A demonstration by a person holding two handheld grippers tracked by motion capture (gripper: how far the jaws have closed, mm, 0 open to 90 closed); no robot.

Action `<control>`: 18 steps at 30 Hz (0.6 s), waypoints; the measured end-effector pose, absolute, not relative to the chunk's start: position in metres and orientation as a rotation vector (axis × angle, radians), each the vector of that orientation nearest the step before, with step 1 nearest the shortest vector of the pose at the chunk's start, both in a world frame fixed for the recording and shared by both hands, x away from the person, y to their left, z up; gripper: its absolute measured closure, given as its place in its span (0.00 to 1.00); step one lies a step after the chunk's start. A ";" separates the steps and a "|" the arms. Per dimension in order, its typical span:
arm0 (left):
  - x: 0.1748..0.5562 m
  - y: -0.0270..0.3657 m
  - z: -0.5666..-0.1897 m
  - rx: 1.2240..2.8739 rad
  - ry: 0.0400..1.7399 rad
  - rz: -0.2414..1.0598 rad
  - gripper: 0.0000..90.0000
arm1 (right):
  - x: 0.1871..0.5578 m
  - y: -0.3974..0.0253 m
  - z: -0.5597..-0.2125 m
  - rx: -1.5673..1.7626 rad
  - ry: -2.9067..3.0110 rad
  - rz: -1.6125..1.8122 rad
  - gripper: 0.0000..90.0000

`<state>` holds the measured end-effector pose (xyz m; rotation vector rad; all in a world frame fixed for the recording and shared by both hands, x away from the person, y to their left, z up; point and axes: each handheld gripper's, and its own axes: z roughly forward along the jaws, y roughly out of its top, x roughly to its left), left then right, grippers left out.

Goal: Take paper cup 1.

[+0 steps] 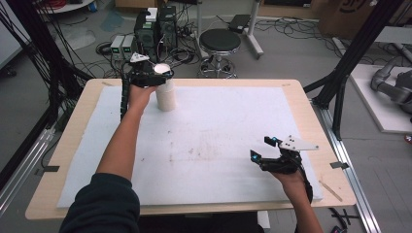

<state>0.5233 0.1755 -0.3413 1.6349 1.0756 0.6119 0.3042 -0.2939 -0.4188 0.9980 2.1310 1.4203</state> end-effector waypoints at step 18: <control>0.523 0.175 -0.340 1.608 1.025 0.623 0.38 | 0.304 -0.294 -0.419 1.002 2.133 1.423 0.21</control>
